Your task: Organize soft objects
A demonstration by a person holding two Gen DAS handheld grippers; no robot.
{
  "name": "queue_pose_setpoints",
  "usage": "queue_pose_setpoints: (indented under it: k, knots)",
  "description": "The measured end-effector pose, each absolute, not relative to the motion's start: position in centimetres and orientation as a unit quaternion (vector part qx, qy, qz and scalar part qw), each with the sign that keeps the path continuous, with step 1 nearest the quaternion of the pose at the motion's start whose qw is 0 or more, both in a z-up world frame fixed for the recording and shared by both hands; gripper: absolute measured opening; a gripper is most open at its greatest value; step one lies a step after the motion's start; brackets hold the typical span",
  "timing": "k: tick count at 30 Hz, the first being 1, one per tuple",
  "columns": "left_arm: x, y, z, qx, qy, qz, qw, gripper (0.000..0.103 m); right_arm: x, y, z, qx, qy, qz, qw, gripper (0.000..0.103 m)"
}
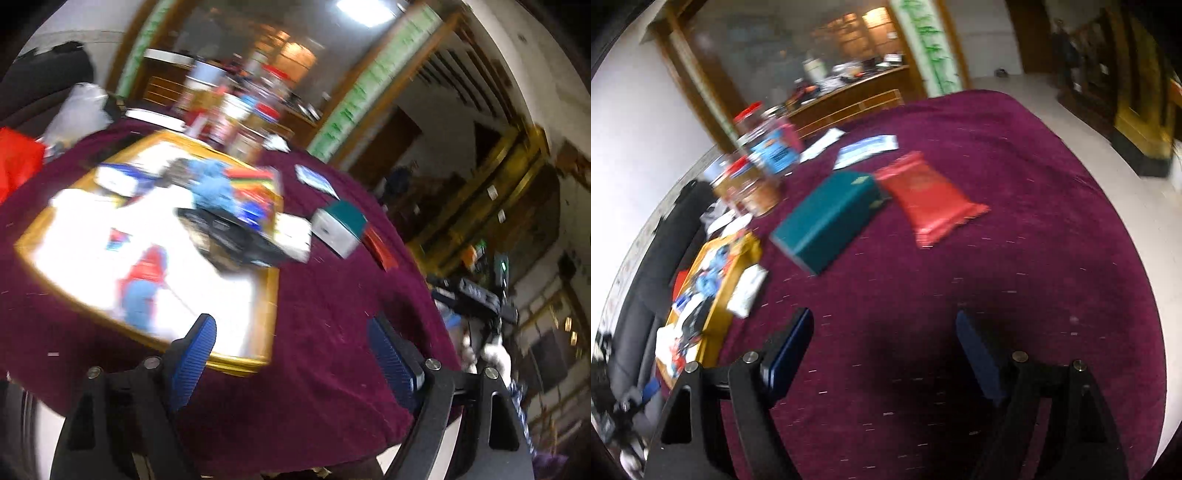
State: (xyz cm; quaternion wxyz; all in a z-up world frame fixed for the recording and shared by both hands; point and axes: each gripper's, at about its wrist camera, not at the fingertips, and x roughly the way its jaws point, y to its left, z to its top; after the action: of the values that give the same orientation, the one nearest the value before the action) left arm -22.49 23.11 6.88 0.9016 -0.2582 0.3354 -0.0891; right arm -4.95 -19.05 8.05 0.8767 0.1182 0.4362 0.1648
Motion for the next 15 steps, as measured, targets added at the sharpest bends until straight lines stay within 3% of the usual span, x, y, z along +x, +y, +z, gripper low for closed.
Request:
queue_pose_setpoints:
  k: [9, 15]
  knots:
    - [-19.5, 13.6, 6.2, -0.176, 0.401, -0.166, 0.883, 0.087, 0.1, -20.2, 6.0, 0.111, 0.46, 0.14, 0.87, 0.079]
    - [-18.7, 12.0, 5.5, -0.161, 0.421, -0.176, 0.875, 0.087, -0.4, -12.4, 6.0, 0.106, 0.481, 0.248, 0.834, 0.079]
